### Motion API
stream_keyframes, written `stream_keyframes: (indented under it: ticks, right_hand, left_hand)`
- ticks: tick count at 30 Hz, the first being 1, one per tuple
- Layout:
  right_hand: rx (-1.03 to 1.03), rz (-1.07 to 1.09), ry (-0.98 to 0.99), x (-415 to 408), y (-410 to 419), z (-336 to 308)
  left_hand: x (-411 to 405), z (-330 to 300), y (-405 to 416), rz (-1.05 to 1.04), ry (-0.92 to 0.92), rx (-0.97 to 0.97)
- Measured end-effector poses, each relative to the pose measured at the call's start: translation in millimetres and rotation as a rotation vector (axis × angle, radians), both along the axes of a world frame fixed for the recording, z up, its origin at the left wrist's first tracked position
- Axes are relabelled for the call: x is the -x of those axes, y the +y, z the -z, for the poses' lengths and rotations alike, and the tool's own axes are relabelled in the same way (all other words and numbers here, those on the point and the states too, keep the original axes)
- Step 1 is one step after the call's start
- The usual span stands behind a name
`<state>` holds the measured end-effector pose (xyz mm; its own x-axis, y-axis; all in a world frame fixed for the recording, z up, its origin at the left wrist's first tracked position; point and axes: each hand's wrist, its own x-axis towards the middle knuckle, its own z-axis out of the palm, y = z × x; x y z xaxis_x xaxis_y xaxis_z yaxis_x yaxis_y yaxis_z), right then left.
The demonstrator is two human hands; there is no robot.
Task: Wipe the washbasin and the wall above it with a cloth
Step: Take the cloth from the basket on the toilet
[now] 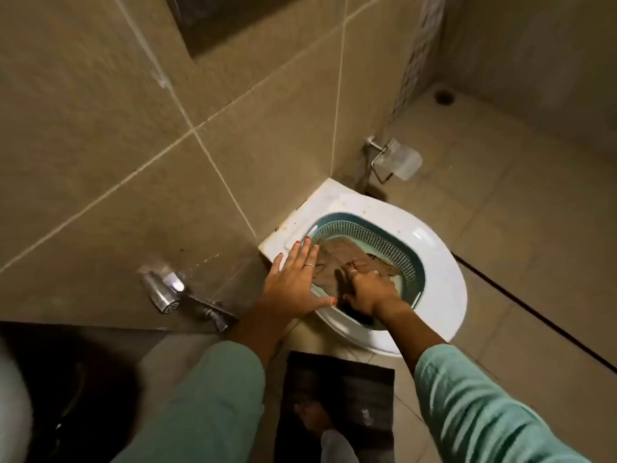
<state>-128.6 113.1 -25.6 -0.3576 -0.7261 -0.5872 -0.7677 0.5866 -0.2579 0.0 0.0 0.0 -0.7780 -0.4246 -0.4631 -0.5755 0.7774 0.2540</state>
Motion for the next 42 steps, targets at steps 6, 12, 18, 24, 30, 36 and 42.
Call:
stream_keyframes:
  ticks: [6,12,18,24,30,36,42]
  right_hand:
    - [0.007,-0.059,0.053,-4,-27,45]
    - [0.027,-0.052,0.202,-11,-46,80]
    - [0.071,-0.083,0.288,-9,-49,85]
    - [0.478,0.273,0.098,2,-16,56]
    - [0.866,0.631,-0.231,12,19,-11]
    - [1.069,0.820,-0.645,3,13,-101]
    - [1.011,1.006,-1.534,-39,-14,-157]
  left_hand:
    - [0,36,-16,0.078,0.036,0.091]
    - [-5,50,-26,0.126,0.096,0.048]
    - [-7,53,-25,0.114,0.129,0.045]
    - [-9,38,-22,0.113,0.170,0.072]
    - [-19,-16,-30,0.089,0.155,0.105]
    - [-45,-74,-30,0.036,0.195,0.151]
    - [-95,-143,-29,-0.026,0.302,0.260]
